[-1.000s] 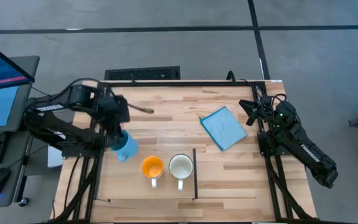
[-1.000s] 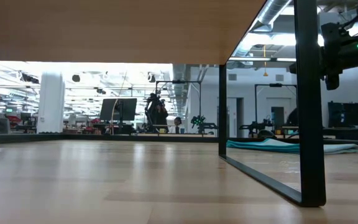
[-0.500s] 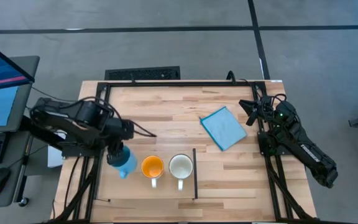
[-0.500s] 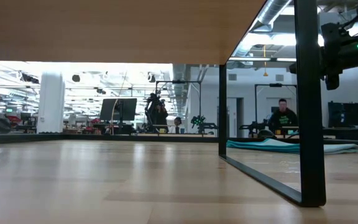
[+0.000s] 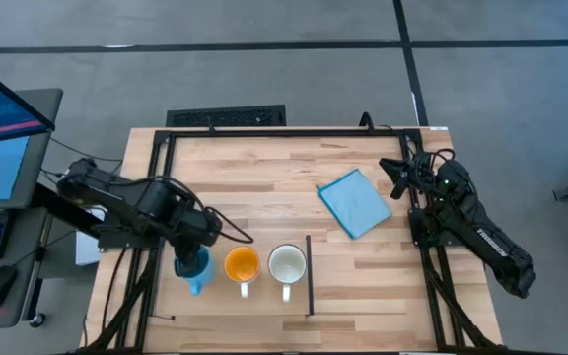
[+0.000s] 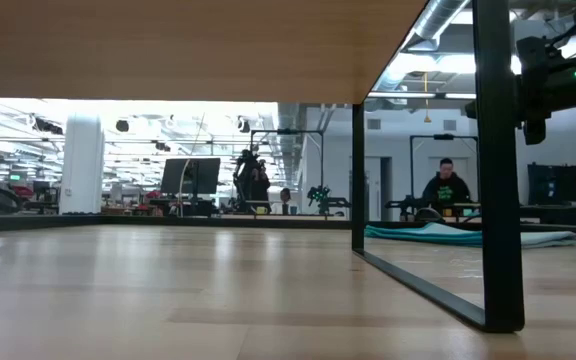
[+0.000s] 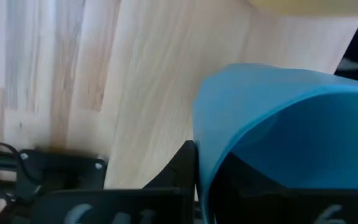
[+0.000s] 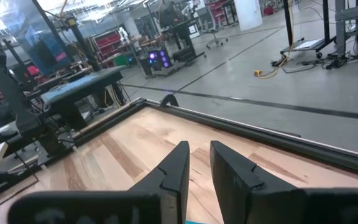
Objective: Stack small to large cups/mugs on shelf
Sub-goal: Put the blue mug on the shelf
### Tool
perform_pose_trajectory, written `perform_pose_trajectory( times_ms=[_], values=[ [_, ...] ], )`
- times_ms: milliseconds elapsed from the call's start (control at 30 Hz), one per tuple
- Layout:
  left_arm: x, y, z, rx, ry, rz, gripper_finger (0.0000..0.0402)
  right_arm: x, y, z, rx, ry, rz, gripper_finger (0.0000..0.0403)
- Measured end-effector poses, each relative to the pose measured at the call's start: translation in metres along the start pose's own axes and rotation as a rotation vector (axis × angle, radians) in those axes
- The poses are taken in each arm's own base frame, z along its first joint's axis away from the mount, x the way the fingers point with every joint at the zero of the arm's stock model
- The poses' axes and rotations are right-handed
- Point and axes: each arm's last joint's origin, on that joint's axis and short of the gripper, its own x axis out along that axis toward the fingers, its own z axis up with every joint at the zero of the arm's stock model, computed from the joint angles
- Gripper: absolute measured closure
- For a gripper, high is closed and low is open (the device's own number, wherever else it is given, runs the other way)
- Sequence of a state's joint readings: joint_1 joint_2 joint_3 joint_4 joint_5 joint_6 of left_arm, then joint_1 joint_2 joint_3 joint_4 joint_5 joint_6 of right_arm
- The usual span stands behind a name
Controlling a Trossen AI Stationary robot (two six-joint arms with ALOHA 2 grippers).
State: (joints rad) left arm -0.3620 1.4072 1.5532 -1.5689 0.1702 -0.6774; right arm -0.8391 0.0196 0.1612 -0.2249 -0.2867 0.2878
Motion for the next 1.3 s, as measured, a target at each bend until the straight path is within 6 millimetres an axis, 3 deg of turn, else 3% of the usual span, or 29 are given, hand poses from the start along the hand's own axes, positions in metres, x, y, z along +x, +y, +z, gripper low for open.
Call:
perform_pose_trajectory(
  times_ms=[233, 533, 1300],
  values=[
    [0.004, -0.001, 0.005, 0.092, 0.005, 0.026, 0.0395, 0.000, 0.000, 0.000, 0.000, 0.000, 0.000, 0.0317],
    [0.021, 0.003, 0.003, 0.062, 0.074, 0.049, 0.0395, 0.000, 0.000, 0.000, 0.001, 0.000, 0.000, 0.0317],
    [0.025, 0.000, 0.011, 0.057, 0.056, 0.045, 0.0395, 0.000, 0.000, 0.000, 0.001, 0.000, 0.000, 0.0317]
  ],
)
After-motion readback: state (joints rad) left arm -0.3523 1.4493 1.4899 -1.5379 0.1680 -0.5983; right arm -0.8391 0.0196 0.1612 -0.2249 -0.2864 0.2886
